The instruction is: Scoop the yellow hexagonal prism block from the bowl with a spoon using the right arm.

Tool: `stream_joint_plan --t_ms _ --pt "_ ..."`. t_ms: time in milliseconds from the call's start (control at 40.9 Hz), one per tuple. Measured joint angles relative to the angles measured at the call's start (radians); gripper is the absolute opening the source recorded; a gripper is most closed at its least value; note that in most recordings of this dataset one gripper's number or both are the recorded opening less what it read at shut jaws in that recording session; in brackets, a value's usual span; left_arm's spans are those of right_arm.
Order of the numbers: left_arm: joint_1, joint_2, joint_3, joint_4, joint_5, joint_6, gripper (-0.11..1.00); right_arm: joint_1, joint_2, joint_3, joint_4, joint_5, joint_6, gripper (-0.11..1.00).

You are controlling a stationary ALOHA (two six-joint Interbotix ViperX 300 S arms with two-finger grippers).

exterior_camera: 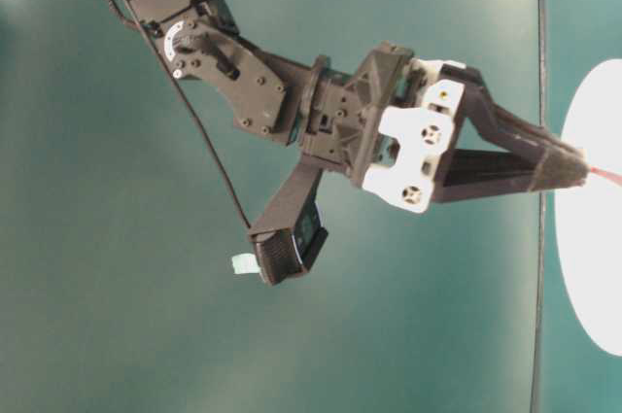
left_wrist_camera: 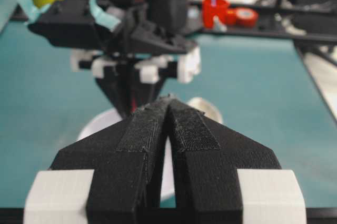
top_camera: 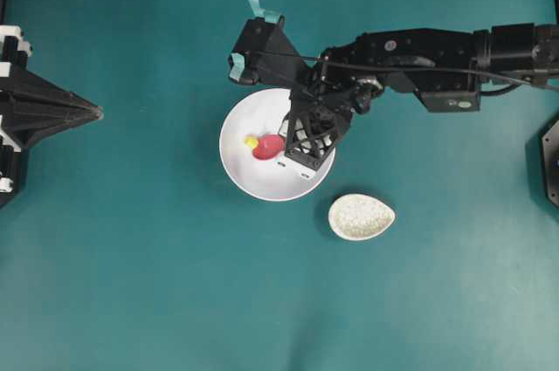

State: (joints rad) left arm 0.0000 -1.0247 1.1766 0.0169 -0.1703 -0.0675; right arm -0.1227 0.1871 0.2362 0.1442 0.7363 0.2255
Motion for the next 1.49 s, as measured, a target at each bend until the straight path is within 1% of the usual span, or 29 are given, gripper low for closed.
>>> stream_joint_plan --t_ms 367,636,661,734,832,1224,1493 --pt "0.000 -0.002 0.000 0.000 0.000 -0.002 -0.01 0.008 -0.002 0.066 -0.002 -0.126 0.002 0.23" --pt "0.002 -0.002 -0.002 -0.002 0.000 -0.003 -0.01 0.017 -0.034 0.132 -0.002 -0.210 0.005 0.22" --pt "0.002 -0.002 -0.002 0.000 0.000 -0.003 -0.01 0.017 -0.037 0.135 -0.002 -0.218 0.005 0.21" --pt "0.002 -0.002 -0.002 -0.002 0.000 -0.003 -0.01 0.017 -0.044 0.147 -0.002 -0.235 0.005 0.04" --pt "0.002 -0.002 -0.002 0.000 0.000 -0.003 -0.01 0.018 -0.054 0.160 -0.002 -0.255 0.006 0.03" --pt "0.002 -0.002 -0.002 0.000 0.000 -0.003 -0.01 0.018 -0.061 0.166 -0.002 -0.262 0.006 0.02" --pt "0.000 -0.003 -0.002 0.000 0.000 -0.003 -0.01 0.018 -0.132 0.166 -0.012 -0.235 0.006 0.02"
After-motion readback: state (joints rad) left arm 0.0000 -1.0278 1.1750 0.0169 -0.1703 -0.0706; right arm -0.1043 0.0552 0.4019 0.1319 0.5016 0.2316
